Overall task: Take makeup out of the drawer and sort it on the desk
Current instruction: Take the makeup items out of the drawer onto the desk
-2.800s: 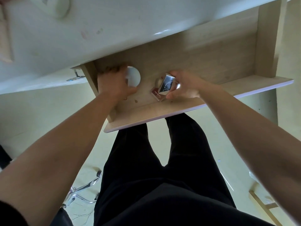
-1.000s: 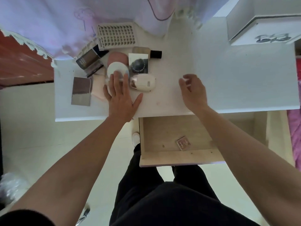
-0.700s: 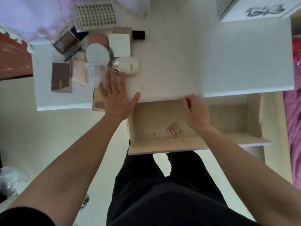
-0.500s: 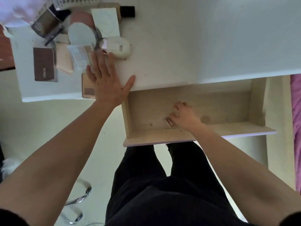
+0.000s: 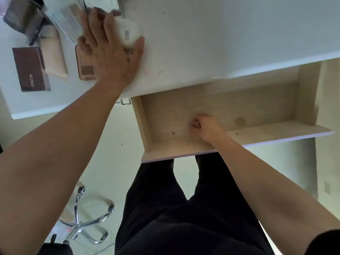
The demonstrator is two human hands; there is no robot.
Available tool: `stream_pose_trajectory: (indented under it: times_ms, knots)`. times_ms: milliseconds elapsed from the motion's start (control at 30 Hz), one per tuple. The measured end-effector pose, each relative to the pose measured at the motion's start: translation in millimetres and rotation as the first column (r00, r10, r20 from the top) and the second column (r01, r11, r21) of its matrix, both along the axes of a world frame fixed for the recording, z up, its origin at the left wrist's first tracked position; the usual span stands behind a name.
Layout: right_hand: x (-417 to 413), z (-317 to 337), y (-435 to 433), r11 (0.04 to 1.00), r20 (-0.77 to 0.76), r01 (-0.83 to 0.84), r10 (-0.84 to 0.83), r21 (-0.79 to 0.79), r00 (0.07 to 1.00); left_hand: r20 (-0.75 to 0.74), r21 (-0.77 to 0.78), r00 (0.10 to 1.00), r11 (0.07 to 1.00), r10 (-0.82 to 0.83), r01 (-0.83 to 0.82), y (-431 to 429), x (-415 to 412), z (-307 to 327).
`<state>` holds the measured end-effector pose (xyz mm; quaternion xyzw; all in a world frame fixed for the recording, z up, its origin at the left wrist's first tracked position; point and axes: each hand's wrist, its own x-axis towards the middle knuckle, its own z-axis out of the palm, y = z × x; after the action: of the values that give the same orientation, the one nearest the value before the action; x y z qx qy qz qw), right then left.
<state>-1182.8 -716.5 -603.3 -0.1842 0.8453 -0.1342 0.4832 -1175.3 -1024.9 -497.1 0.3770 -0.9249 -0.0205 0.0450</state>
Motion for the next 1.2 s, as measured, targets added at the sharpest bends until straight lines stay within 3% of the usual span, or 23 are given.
stream_pose_trajectory:
  times_ms: [133, 233, 333, 400, 533, 700, 767, 867, 900, 967, 1033, 1133, 1200]
  knots:
    - [-6.4, 59.2, -24.2, 0.955, -0.061, 0.139, -0.16, -0.263, 0.985, -0.014, 0.063, 0.999, 0.998, -0.03, 0.031, -4.0, 3.4, 1.0]
    - [-18.4, 108.2, -54.3, 0.813, -0.039, 0.361, -0.424, -0.456, 0.905, -0.123, 0.181, 0.992, 0.983, -0.019, 0.042, -6.8, 5.4, 6.8]
    - [-35.9, 133.0, -88.3, 0.689, 0.062, 0.519, -0.571, -0.505, 0.819, -0.202, 0.226, 0.979, 0.971, -0.036, 0.082, -6.5, 14.4, 17.9]
    - [-45.1, 139.5, -106.9, 0.7, 0.098, 0.516, -0.544, -0.494, 0.833, -0.218, 0.175, 0.974, 0.98, -0.055, 0.095, -1.2, 27.0, 25.5]
    - [-48.7, 150.1, -128.9, 0.809, -0.035, 0.328, -0.393, -0.487, 0.919, -0.176, 0.198, 0.977, 0.968, -0.119, 0.154, 19.5, 63.0, 28.5]
    - [-40.6, 145.1, -96.0, 0.767, -0.188, 0.327, -0.496, -0.552, 0.848, -0.031, 0.237, 0.954, 0.925, -0.297, 0.296, 78.6, 110.3, 8.6]
    - [-39.4, 131.8, -64.7, 0.762, -0.307, 0.382, -0.587, -0.523, 0.749, 0.064, 0.277, 0.907, 0.88, -0.417, 0.385, 111.4, 121.0, -0.2]
    - [-36.2, 104.8, -10.1, 0.756, -0.488, 0.594, -0.641, -0.274, 0.592, 0.305, 0.49, 0.765, 0.782, -0.567, 0.385, 158.8, 123.6, -10.0]
    - [-33.7, 96.7, 8.8, 0.704, -0.504, 0.691, -0.663, -0.166, 0.554, 0.373, 0.542, 0.699, 0.755, -0.61, 0.369, 172.5, 122.6, -14.7]
    - [-26.1, 80.5, 43.6, 0.503, -0.53, 0.864, -0.738, -0.019, 0.418, 0.443, 0.575, 0.597, 0.723, -0.668, 0.383, 195.8, 119.1, -25.1]
    - [-16.2, 71.3, 67.7, 0.377, -0.606, 0.926, -0.738, -0.007, 0.296, 0.487, 0.55, 0.534, 0.718, -0.691, 0.427, 212.6, 114.4, -33.5]
    - [-11.3, 67.0, 80.8, 0.434, -0.558, 0.9, -0.755, -0.032, 0.344, 0.548, 0.474, 0.474, 0.723, -0.689, 0.503, 224.4, 105.2, -36.5]
    - [-19.6, 70.6, 83.7, 0.363, -0.479, 0.932, -0.823, -0.027, 0.306, 0.562, 0.465, 0.439, 0.706, -0.701, 0.534, 226.6, 99.2, -33.4]
